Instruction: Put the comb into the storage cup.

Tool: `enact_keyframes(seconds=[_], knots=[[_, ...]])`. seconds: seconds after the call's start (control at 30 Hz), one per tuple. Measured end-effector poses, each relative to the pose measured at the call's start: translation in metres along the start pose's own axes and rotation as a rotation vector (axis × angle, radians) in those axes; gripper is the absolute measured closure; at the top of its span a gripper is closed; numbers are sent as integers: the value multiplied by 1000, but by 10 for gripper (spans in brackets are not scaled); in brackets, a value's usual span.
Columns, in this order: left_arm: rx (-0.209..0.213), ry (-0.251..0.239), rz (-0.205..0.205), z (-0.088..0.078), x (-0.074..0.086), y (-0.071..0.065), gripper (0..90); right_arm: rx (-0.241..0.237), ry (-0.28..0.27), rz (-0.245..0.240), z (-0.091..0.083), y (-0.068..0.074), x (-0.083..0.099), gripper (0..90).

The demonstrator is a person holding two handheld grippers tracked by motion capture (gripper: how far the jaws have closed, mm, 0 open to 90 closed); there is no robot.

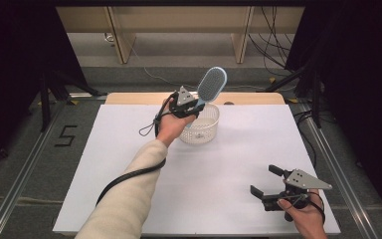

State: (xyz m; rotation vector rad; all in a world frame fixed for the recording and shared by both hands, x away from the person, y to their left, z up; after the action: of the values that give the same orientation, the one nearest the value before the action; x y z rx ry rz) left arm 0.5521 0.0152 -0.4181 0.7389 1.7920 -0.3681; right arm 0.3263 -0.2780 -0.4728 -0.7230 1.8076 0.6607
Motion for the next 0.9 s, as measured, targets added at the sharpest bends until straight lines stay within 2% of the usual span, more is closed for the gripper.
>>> enact_keyframes(seconds=[0.9], knots=[[6, 44, 23, 9, 12, -1, 698, 1, -3, -2, -2, 0, -1, 2]])
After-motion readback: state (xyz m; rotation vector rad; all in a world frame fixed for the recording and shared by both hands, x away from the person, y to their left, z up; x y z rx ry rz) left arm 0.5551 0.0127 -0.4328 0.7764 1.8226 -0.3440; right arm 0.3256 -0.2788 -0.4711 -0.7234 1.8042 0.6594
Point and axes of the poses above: each handheld gripper's, and its own axes: z roughly forward along the jaws, x roughly out of its underside, y roughly to its left, the point moved 3 cm from there along z, roughly forward along the jaws, and after that the axes turned 4 degrees about -x, right-handed, at the moved point
